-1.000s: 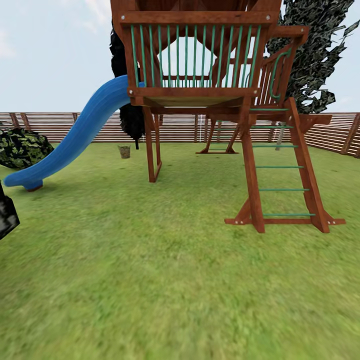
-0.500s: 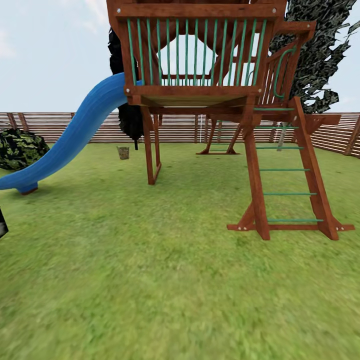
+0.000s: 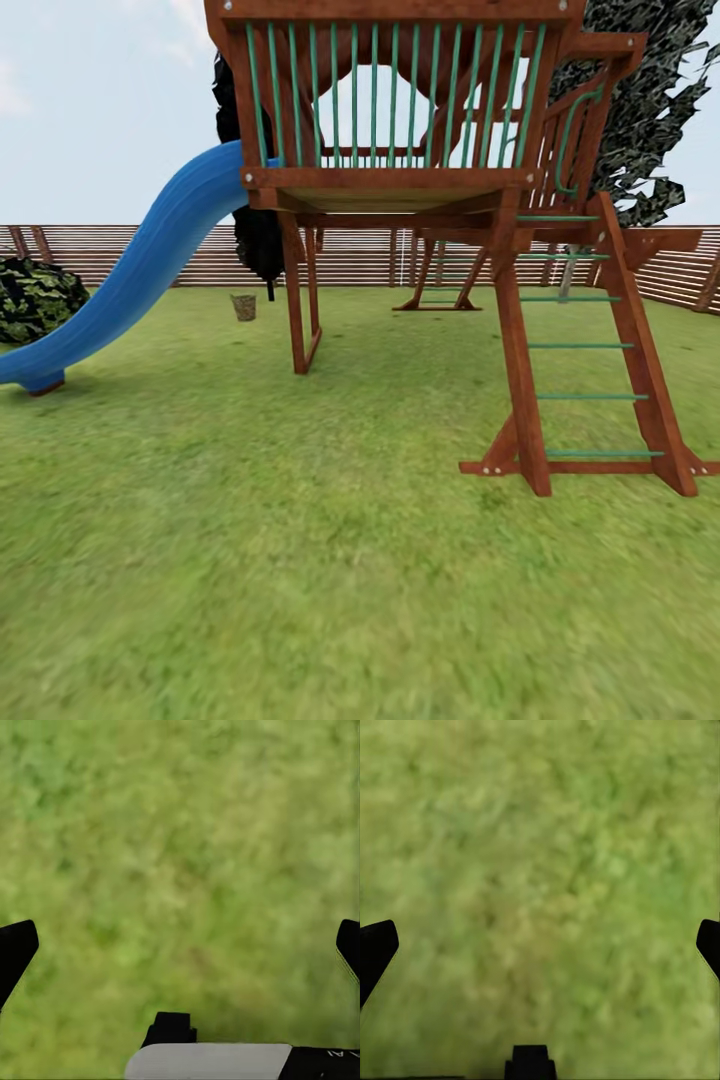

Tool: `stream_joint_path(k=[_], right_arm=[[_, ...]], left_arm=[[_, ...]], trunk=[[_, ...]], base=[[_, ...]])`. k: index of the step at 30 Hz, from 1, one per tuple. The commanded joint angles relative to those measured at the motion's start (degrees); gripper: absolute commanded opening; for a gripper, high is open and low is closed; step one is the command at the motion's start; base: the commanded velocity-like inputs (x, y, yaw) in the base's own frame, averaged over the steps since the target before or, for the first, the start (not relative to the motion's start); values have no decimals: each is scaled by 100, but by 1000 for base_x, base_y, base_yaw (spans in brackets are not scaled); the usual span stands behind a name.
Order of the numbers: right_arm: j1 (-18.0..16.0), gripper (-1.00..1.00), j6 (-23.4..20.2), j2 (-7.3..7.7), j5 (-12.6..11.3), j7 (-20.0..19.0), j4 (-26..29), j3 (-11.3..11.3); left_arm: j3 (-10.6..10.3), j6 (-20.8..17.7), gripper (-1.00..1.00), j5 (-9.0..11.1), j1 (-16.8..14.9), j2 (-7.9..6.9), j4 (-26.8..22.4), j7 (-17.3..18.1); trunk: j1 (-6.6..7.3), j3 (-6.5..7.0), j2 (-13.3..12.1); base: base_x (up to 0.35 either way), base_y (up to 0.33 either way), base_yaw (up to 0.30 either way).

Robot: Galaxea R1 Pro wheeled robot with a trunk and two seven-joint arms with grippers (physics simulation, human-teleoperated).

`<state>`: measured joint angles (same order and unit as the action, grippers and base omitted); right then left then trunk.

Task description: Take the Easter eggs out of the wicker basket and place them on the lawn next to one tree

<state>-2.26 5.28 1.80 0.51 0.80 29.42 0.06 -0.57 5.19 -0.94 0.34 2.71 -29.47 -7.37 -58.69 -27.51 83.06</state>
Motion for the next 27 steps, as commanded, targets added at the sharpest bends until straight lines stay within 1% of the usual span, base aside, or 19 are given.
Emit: stream_joint_path(k=[1,5,12,18,24,27], right_arm=[[-2,100,17,2,7,8,-4,2],[-2,100,16,12,10,8,-23,7],[-2,100,17,-43,2,8,-52,20],[-2,100,24,-46,-16,8,-135,-18],[-2,100,26,-48,-11,8,-142,-11],[-2,100,26,-48,-8,8,-143,8]], left_arm=[[-11,8,100,-9,1,4,-6,-23],[-26,8,100,-11,1,15,-6,-22],[-22,8,100,-12,1,11,-6,-27],[-22,8,100,-12,1,10,-6,-28],[-22,8,100,-12,1,10,-6,-26],[-22,8,100,-12,1,10,-6,-27]], trunk=[[-4,-5,2],[-4,-5,2],[-4,-5,2],[-4,-5,2],[-4,-5,2],[-4,-5,2]], base=[[334,0,0],[334,0,0],[334,0,0],[334,0,0],[334,0,0],[334,0,-102]])
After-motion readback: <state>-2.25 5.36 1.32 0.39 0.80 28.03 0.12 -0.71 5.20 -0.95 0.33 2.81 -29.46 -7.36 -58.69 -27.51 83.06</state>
